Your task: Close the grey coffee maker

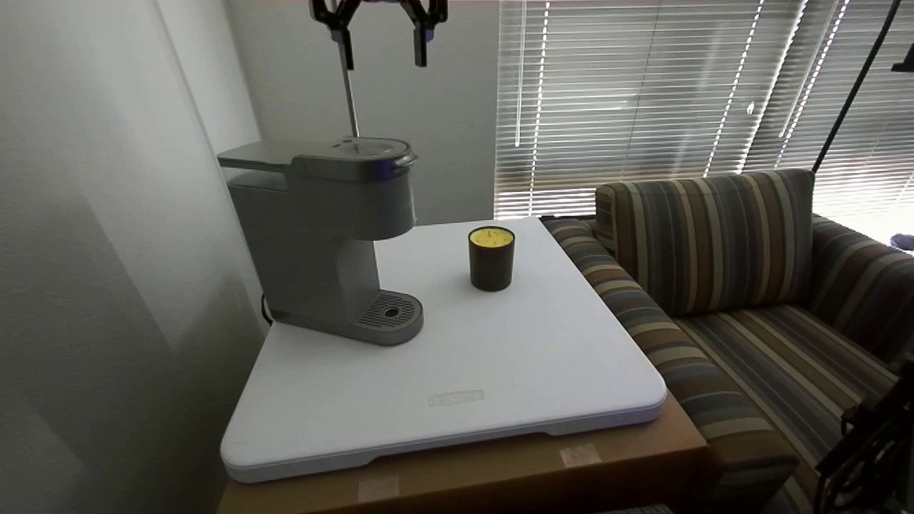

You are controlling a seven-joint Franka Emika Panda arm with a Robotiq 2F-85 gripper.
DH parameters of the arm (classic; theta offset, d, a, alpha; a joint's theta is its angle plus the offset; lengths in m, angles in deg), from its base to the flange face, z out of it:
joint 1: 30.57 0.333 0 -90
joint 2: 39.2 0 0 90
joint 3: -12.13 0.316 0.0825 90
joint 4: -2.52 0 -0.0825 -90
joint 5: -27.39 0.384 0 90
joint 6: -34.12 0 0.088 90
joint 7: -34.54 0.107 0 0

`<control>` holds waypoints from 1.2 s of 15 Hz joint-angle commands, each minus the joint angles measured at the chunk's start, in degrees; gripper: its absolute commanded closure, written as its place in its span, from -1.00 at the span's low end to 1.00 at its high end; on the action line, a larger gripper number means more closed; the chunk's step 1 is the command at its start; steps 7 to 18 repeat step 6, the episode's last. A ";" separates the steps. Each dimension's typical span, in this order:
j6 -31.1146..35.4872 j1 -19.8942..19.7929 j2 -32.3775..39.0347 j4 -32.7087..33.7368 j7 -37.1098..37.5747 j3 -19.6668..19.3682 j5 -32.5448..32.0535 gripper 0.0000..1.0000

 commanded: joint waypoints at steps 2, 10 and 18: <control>-0.74 -0.33 -0.50 -0.20 -0.27 0.16 0.43 -1.00; 0.00 0.00 0.00 0.00 0.06 0.00 0.06 -1.00; 0.00 0.00 0.00 0.00 0.06 0.00 0.06 -1.00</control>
